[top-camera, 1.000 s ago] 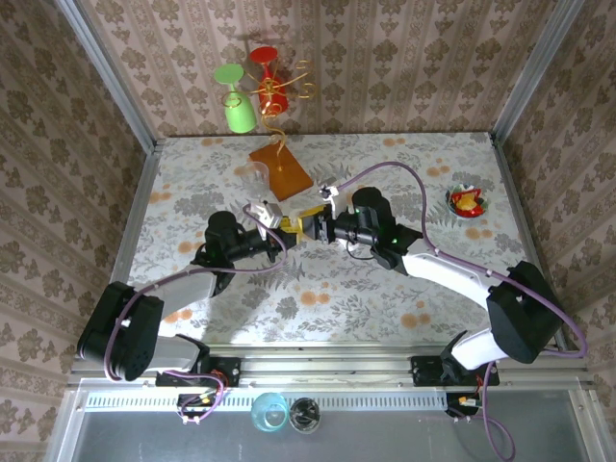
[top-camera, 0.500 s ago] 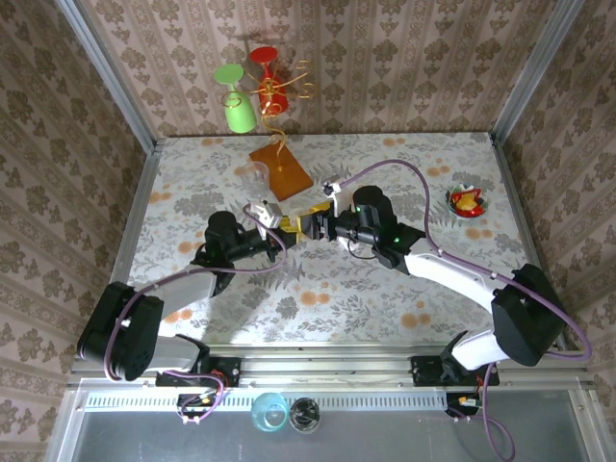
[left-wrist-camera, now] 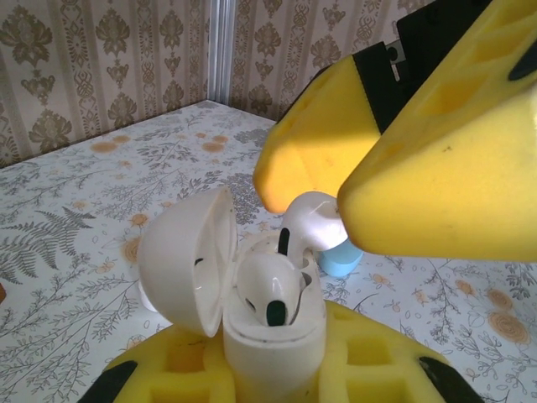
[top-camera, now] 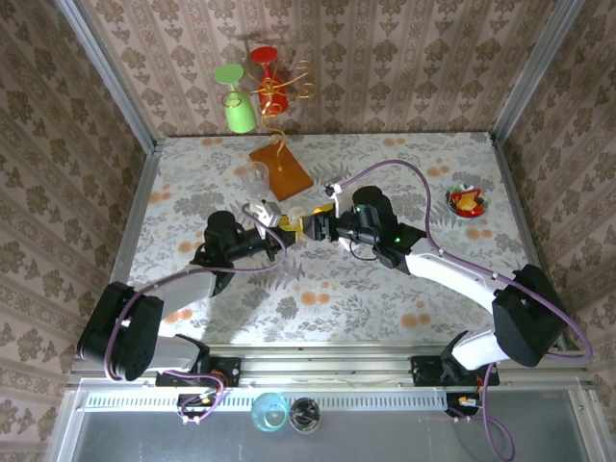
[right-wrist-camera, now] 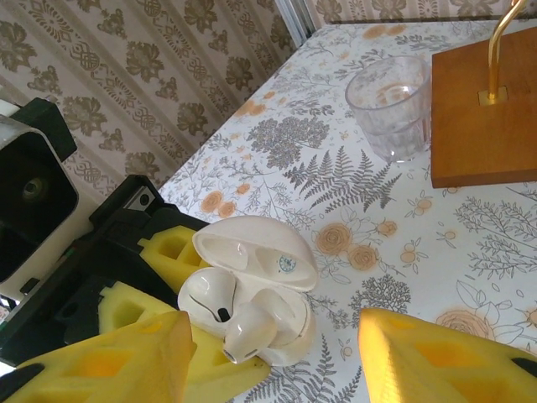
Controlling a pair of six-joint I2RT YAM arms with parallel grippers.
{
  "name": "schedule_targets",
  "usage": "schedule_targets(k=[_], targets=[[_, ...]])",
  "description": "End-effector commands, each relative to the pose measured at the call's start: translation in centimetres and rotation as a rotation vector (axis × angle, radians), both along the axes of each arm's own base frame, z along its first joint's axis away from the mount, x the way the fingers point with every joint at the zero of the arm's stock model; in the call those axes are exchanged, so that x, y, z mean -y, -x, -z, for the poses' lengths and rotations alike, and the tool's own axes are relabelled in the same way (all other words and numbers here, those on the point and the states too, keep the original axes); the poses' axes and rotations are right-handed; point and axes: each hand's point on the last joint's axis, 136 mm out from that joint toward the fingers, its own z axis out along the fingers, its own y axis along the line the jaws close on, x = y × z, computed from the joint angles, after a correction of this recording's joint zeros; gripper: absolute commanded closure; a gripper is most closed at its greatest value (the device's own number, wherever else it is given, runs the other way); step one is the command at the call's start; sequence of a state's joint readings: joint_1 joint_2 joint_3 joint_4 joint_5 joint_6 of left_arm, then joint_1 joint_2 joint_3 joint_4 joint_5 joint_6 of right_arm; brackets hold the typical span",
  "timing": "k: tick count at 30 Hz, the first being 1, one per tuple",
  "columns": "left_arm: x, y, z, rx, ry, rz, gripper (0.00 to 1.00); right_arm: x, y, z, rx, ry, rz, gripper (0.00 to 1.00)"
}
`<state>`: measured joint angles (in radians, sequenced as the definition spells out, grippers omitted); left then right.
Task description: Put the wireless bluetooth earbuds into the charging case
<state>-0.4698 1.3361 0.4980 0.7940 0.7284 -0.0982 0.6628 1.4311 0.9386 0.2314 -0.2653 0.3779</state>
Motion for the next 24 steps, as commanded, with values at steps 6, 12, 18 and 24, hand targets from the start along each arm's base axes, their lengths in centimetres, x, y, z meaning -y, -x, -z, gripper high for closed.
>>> schedule_targets(k=[6, 12, 18, 24], targets=[[-1.0, -1.0, -1.7, 0.015, 0.046, -0.041, 1.00, 0.7, -0.7, -0.5, 0.005, 0.002, 0.043, 0.44], [-1.0, -0.8, -1.8, 0.018, 0.050, -0.030, 1.00, 0.6, -1.1, -0.3, -0.005, 0.000, 0.044, 0.45], [-0.9, -0.5, -2.1, 0.030, 0.054, -0.013, 1.00, 0.3, -1.5, -0.6, -0.005, -0.004, 0.040, 0.45], [-1.0, -0.5, -2.1, 0.031, 0.056, -0.012, 1.00, 0.4, -1.8, -0.5, -0.009, -0.004, 0.046, 0.46]])
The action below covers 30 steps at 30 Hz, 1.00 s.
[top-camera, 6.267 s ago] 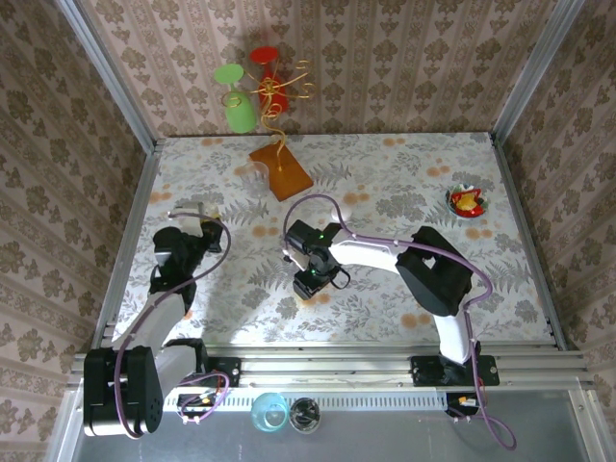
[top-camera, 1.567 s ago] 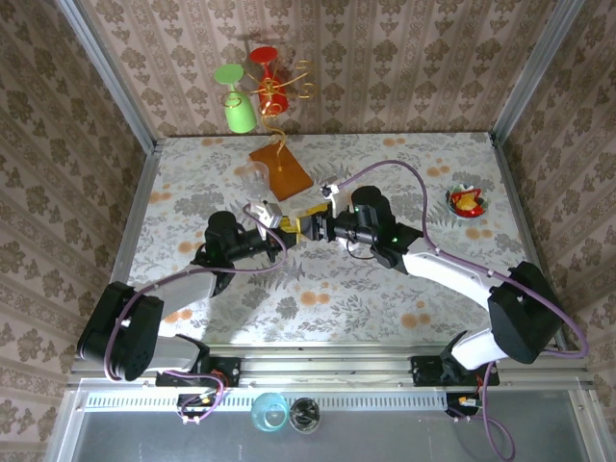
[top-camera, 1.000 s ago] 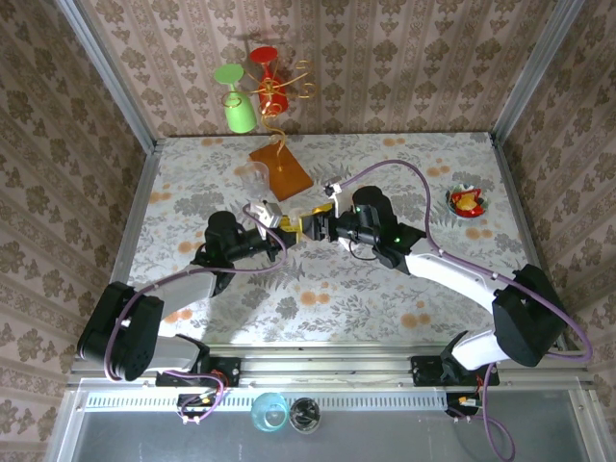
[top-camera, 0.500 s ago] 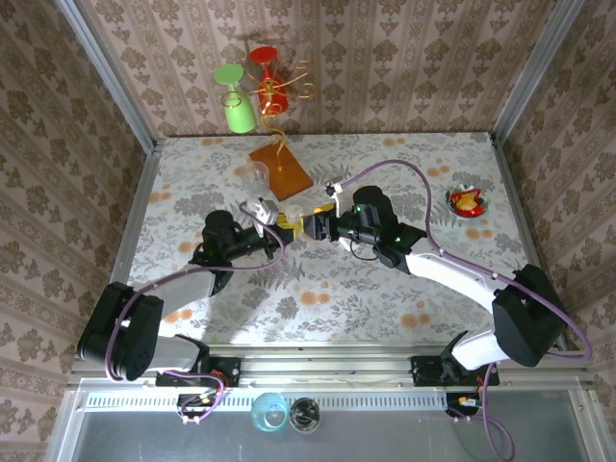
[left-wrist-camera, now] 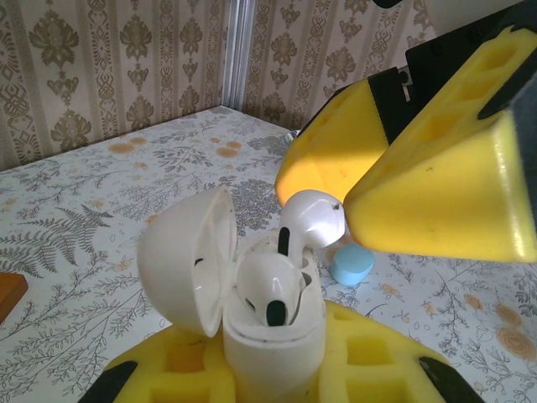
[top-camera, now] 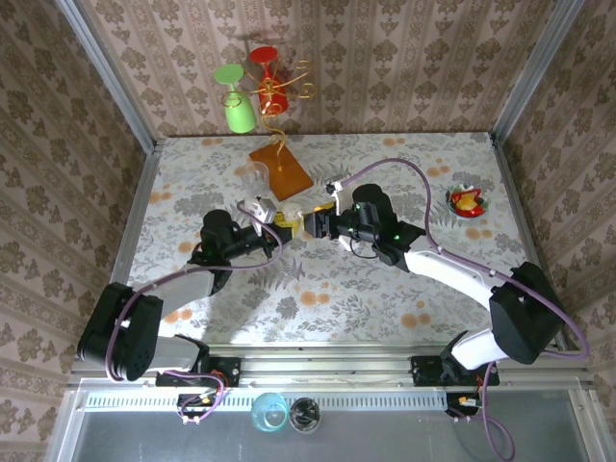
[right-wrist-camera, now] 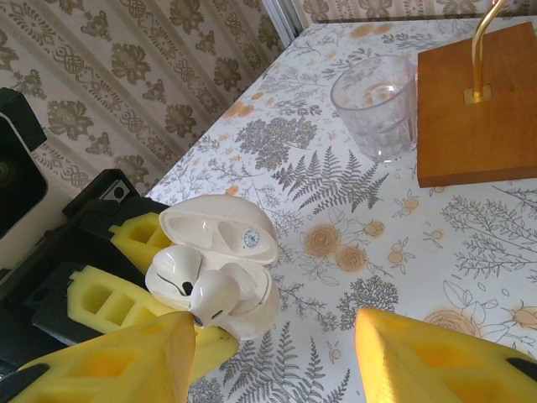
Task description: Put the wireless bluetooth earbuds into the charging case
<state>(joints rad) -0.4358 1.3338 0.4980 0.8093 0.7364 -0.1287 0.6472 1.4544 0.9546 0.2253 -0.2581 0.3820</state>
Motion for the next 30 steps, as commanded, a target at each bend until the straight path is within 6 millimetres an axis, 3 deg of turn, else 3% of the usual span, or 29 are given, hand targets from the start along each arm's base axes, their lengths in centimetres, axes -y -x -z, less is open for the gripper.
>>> schedule_targets(k=[1, 18, 27, 30], targets=[[-0.1, 0.3, -1.8, 0.045, 0.036, 0.015, 1.00, 0.0, -0.8, -0.8, -0.001, -0.012, 0.021, 0.46], [0.1, 1.3, -1.9, 0.071, 0.050, 0.071, 1.00, -0.3, -1.3, -0.7, -0.029, -0.018, 0.004, 0.47], [-0.7, 1.1, 0.1, 0.210, -0.079, 0.030, 1.00, 1.2, -0.2, -2.8, 0.012, -0.048, 0.023, 0.46], [-0.9, 1.4, 0.8, 0.279, -0.170, 0.018, 1.00, 1.9, 0.5, -3.6, 0.013, -0.053, 0.032, 0.41]])
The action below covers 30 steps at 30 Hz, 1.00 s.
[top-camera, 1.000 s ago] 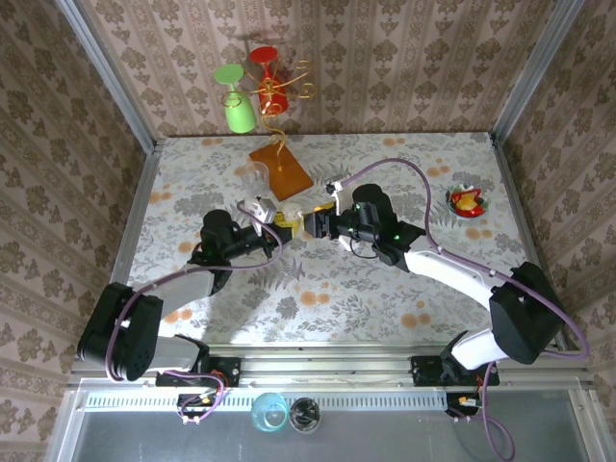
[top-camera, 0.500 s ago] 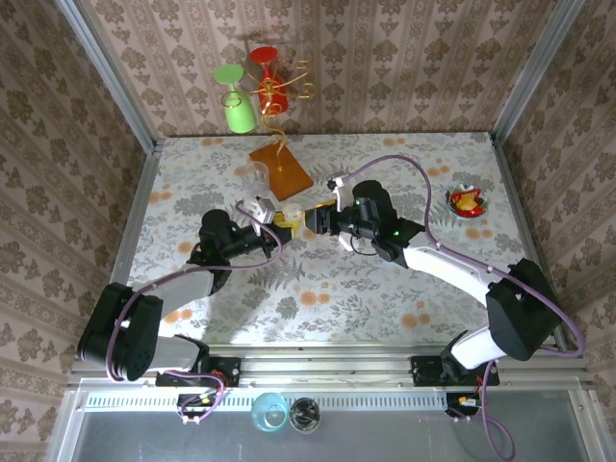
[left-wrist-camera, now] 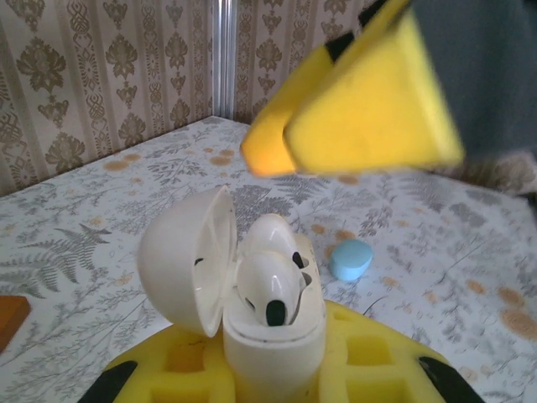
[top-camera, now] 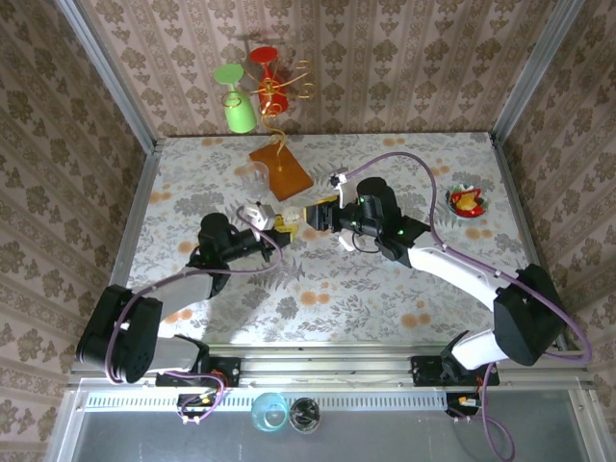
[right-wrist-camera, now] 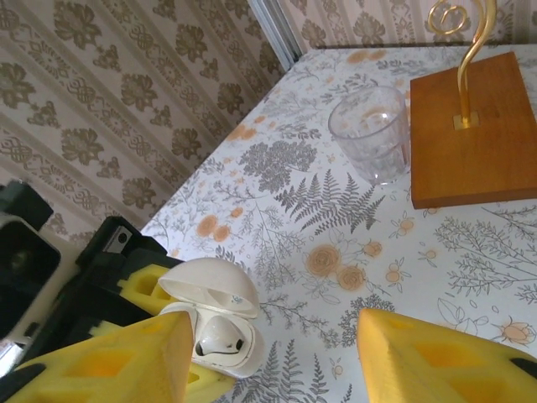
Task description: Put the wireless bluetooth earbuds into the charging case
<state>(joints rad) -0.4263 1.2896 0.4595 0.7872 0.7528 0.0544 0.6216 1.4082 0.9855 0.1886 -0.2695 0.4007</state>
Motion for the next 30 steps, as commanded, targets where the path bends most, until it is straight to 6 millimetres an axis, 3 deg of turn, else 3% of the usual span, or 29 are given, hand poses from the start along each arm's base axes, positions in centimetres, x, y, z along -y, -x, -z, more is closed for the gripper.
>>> schedule_targets(k=[1, 8, 10, 20, 30], targets=[[-0.4, 0.2, 0.6, 0.159, -0.132, -0.029, 1.00, 1.0, 0.9, -0.9, -0.008, -0.007, 0.011, 0.39], [-0.3, 0.2, 1.9, 0.312, -0.264, -0.058, 1.00, 0.4, 0.8, -0.9, -0.059, 0.031, -0.014, 0.24], [0.0, 0.5, 2.1, 0.338, -0.284, -0.041, 1.00, 0.0, 0.1, 0.0, -0.092, 0.061, -0.012, 0.21], [1.2, 1.3, 2.5, 0.329, -0.284, -0.023, 1.00, -2.1, -0.2, 4.1, -0.311, 0.211, -0.100, 0.22], [1.8, 0.7, 1.9, 0.266, -0.220, -0.038, 1.00, -0.9, 1.6, 6.7, -0.366, 0.262, -0.109, 0.23]])
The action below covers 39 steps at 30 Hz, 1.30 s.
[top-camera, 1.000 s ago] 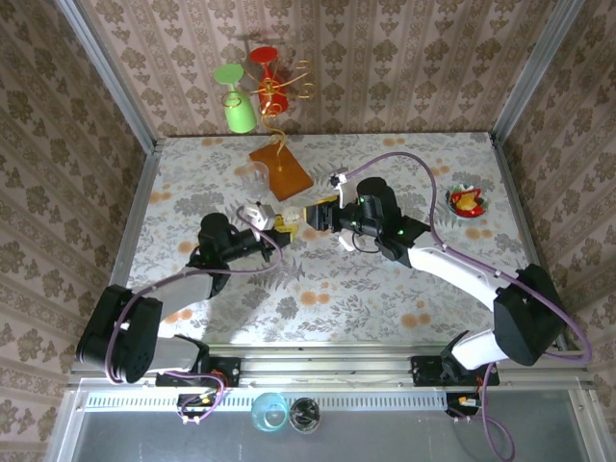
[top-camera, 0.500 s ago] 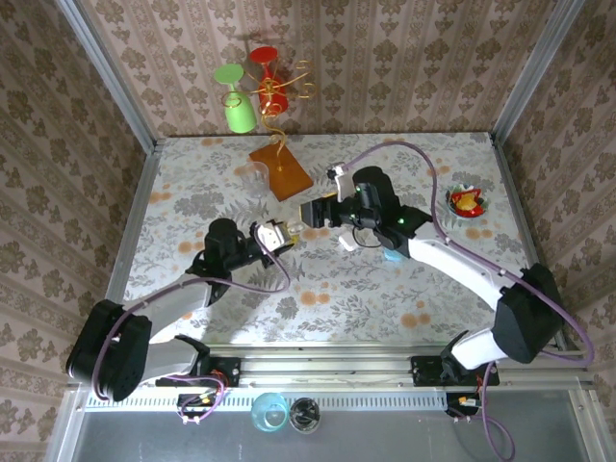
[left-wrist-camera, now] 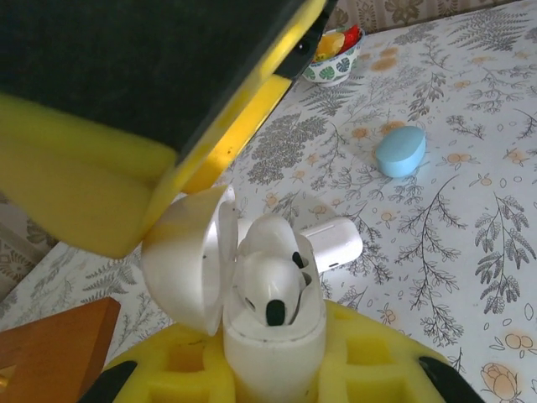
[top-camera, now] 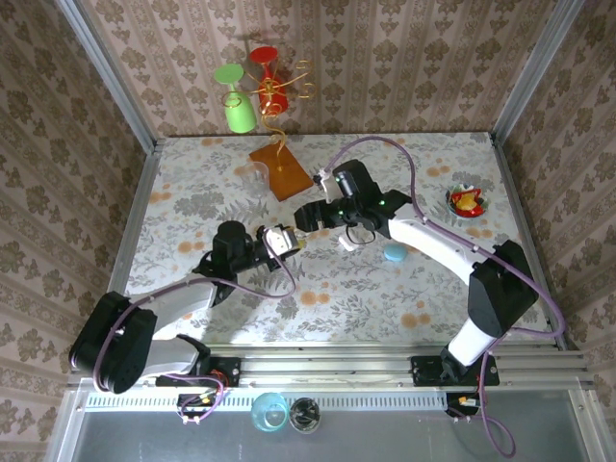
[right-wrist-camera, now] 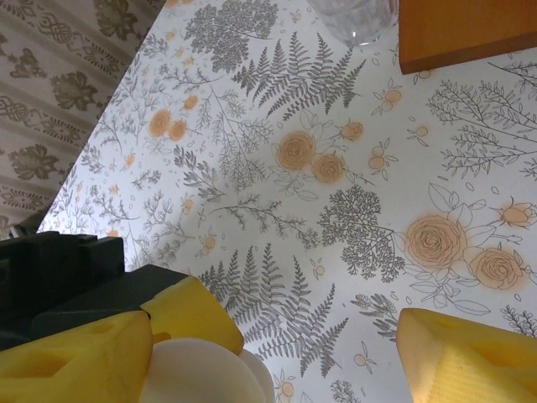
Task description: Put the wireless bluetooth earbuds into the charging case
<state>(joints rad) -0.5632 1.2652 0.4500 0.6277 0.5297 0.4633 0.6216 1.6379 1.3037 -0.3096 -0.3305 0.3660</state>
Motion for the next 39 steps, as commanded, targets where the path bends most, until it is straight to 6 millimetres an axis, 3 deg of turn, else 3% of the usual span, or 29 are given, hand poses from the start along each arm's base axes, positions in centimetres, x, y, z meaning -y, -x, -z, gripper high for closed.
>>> schedule_targets(k=[1, 9, 12, 15, 20, 22, 26, 32, 37, 39], targets=[[0.2, -0.5, -1.6, -0.008, 0.062, -0.022, 1.00, 1.0, 2.1, 1.0, -0.040, 0.029, -0.032, 0.23], [0.4, -0.2, -2.4, -0.042, 0.098, -0.009, 1.00, 2.3, 3.3, 1.3, -0.021, 0.046, -0.038, 0.23], [0.9, 0.8, -2.5, -0.097, 0.105, 0.063, 1.00, 2.5, 3.5, -0.3, 0.075, -0.012, -0.061, 0.23], [1.4, 2.7, -2.2, -0.178, 0.068, 0.166, 1.00, 3.0, 5.6, -2.2, 0.243, -0.018, -0.195, 0.23], [1.4, 6.0, -2.7, -0.221, 0.061, 0.292, 1.00, 4.3, 9.7, -1.9, 0.526, 0.068, -0.451, 0.21], [1.6, 7.7, -2.7, -0.227, 0.035, 0.355, 1.00, 4.7, 10.5, -1.9, 0.641, 0.124, -0.522, 0.24], [2.2, 9.1, -2.8, -0.179, -0.027, 0.401, 1.00, 3.8, 12.3, -2.0, 0.732, 0.175, -0.663, 0.27], [3.1, 8.8, -3.6, -0.152, -0.027, 0.423, 1.00, 2.0, 12.3, -1.8, 0.774, 0.200, -0.730, 0.42], [3.4, 8.7, -3.6, -0.144, -0.030, 0.430, 1.00, 1.7, 12.1, -1.6, 0.780, 0.195, -0.730, 0.55], [3.5, 8.8, -3.6, -0.144, -0.029, 0.435, 1.00, 1.8, 12.0, -1.5, 0.784, 0.198, -0.725, 0.65]])
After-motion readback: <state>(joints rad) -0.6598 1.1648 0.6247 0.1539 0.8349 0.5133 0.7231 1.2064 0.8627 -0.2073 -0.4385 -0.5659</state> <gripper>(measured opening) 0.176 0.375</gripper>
